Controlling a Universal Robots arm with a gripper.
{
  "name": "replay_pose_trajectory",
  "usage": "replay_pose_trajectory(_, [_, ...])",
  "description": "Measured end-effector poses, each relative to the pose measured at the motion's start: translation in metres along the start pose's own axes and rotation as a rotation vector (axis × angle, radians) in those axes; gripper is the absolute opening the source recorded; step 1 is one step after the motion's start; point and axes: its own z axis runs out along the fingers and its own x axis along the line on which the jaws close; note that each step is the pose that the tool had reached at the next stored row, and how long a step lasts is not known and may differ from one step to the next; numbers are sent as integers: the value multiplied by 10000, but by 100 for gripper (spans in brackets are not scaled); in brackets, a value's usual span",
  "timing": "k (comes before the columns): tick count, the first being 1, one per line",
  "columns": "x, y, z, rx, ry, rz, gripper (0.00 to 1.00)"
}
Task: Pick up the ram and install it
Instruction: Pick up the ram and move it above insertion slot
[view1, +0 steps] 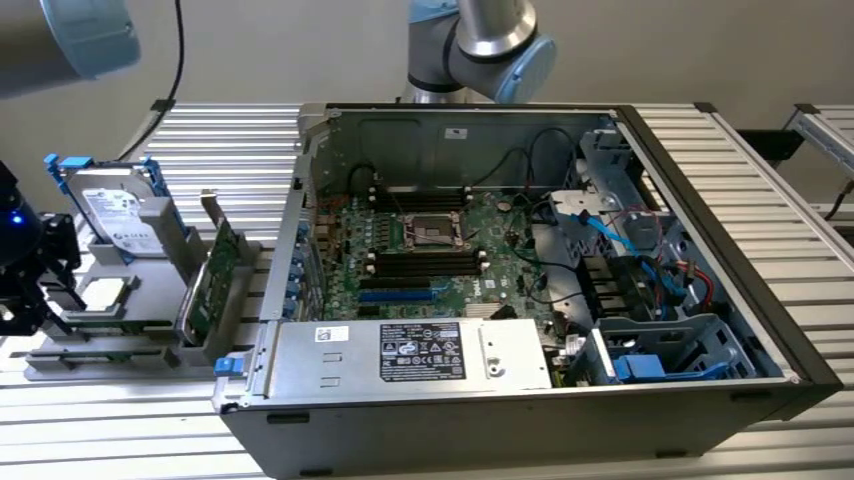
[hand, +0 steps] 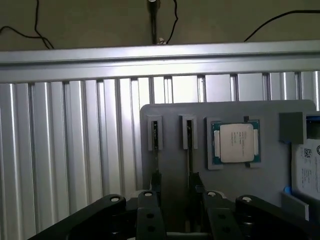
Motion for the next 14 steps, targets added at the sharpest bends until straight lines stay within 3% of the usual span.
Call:
replay_pose_trajectory(5, [56, -15, 53, -4, -72, -55, 36])
replay_pose_trajectory(14, [118, -73, 119, -22, -143, -174, 36])
